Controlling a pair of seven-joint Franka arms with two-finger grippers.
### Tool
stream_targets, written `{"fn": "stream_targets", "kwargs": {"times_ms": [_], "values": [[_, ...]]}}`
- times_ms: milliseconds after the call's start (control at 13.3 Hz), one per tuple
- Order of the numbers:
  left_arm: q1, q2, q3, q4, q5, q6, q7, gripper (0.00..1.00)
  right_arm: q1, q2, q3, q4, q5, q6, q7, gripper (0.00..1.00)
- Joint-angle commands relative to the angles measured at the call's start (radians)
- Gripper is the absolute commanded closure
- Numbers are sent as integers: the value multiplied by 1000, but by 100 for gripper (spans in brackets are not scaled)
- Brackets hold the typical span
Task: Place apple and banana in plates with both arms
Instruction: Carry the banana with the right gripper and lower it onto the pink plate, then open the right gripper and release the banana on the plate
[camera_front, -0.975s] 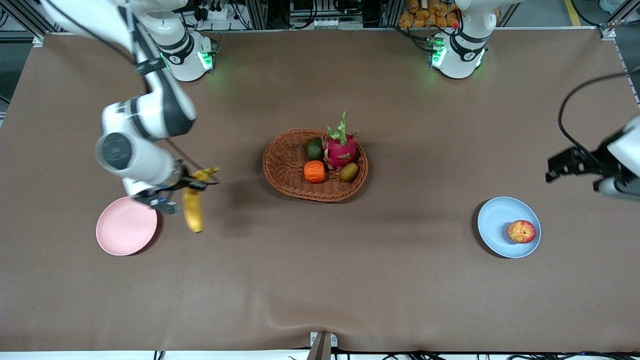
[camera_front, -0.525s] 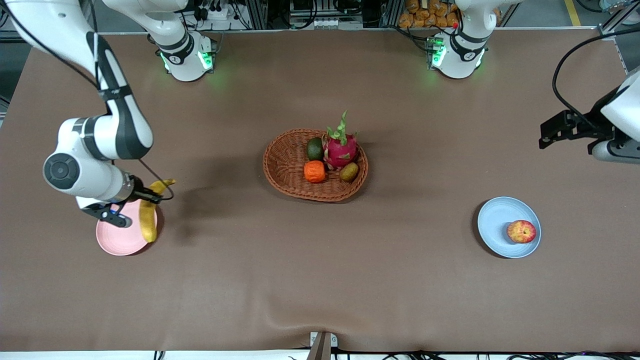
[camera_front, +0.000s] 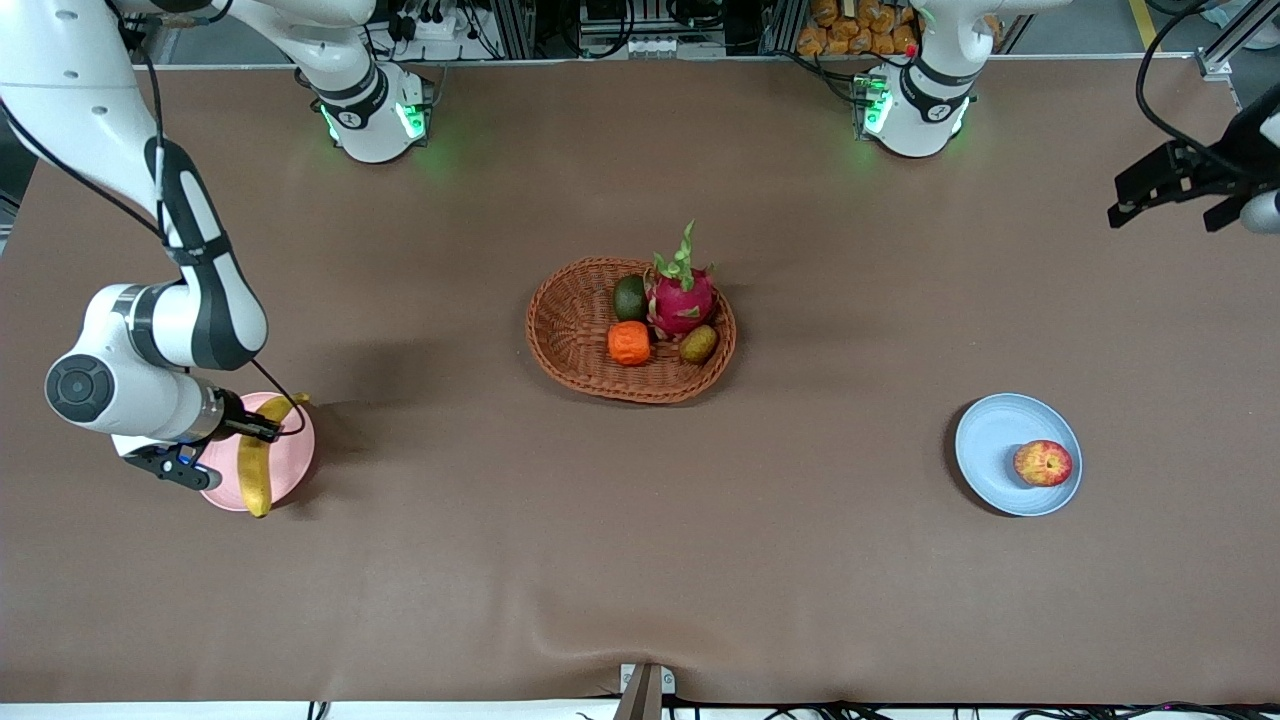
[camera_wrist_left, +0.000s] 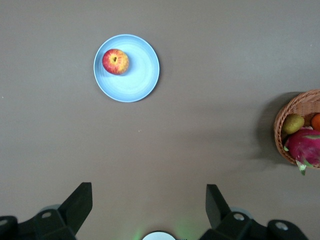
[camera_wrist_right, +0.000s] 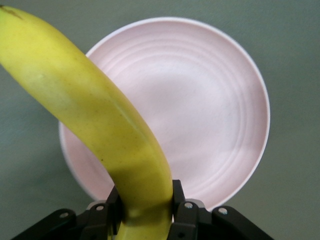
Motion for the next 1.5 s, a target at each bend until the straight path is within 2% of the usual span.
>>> {"fn": "stream_targets", "kwargs": {"times_ms": [0, 75, 150, 375, 600, 825, 1050, 1200, 1425], "values": [[-19, -63, 11, -69, -7, -39, -52, 0, -14, 29, -15, 27, -26, 21, -58, 73], [-14, -61, 6, -67, -4, -41, -52, 0, -18, 30, -18, 24, -26, 18, -89, 23], [-11, -61, -6, -67, -3, -41, -52, 0, -24, 24, -18, 24, -23, 12, -98, 0], [-11, -56, -6, -64, 5, -41, -43, 0, -12, -29, -8, 31, -16, -63, -97, 0], [-8, -32, -6, -27, 45, -41, -38, 0, 26, -118, 35, 31, -16, -105, -118, 0], [-8, -29, -6, -24, 48, -38, -40, 0, 28, -204, 69, 31, 7, -149, -245, 0], [-14, -30, -7, -24, 69, -36, -43, 0, 37, -314, 68, 31, 79, -244, -331, 0], [-13, -32, -7, -26, 69, -35, -42, 0, 87, -394, 57, 31, 81, -312, -350, 0], [-13, -32, -7, -29, 68, -35, -42, 0, 100, -486, 57, 31, 81, -373, -350, 0]]}}
